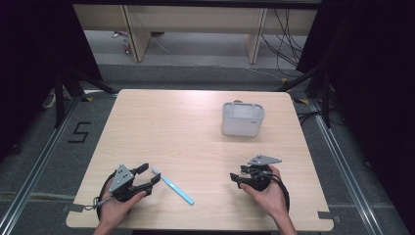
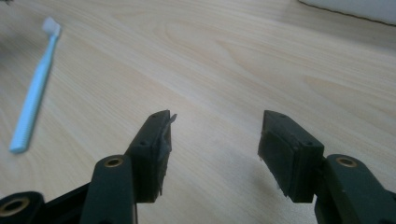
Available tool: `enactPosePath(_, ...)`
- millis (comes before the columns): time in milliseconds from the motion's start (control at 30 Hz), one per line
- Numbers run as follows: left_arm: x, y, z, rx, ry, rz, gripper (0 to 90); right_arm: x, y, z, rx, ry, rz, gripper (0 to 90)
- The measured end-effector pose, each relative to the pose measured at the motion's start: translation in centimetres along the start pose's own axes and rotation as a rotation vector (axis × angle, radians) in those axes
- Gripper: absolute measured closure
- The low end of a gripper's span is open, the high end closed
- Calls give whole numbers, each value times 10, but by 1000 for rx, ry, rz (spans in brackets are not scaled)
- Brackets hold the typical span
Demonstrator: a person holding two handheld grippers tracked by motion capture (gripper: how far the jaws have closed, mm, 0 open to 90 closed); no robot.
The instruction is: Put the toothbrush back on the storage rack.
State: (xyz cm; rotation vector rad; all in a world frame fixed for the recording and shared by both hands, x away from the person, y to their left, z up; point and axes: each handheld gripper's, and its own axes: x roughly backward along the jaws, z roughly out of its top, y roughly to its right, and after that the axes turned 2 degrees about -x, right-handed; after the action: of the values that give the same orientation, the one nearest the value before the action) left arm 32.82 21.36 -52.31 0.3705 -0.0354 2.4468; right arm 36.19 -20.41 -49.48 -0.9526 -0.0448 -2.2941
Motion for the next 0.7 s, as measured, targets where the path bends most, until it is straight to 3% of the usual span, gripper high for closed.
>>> enactPosePath(100, 1, 0, 1, -1, -17, 11, 353, -1, -1, -1, 3, -1, 4, 429)
enactPosePath(133, 0, 1, 1, 2, -17, 15, 353, 0, -1, -1, 33, -7, -28, 423)
enactPosePath(167, 0, 1, 1, 2, -17, 15, 353, 0, -1, -1, 33, -7, -28, 423)
enactPosePath(267, 0, 1, 2, 1, -26, 22, 353, -1, 0, -1, 19, -19, -16, 419)
enactPosePath(300, -1, 1, 2, 9, -16, 18, 354, 1, -3, -1, -18, -42, -34, 420)
enactPosePath(467, 1, 2, 10, 19, -60, 27, 354, -1, -3, -1, -4, -43, -18, 425)
enactPosePath(567, -2, 7, 15, 58, -96, 22, 354, 2, -4, 1, 2, -50, -22, 430)
enactPosePath(633, -3, 8, 16, 60, -114, 20, 354, 3, -5, 1, 14, -53, -35, 432)
enactPosePath(667, -3, 10, 18, 61, -132, 23, 354, 3, -8, 1, -25, -51, -29, 434)
enactPosePath(700, -4, 12, 20, 62, -146, 21, 355, 3, -9, 1, -30, -54, -32, 434)
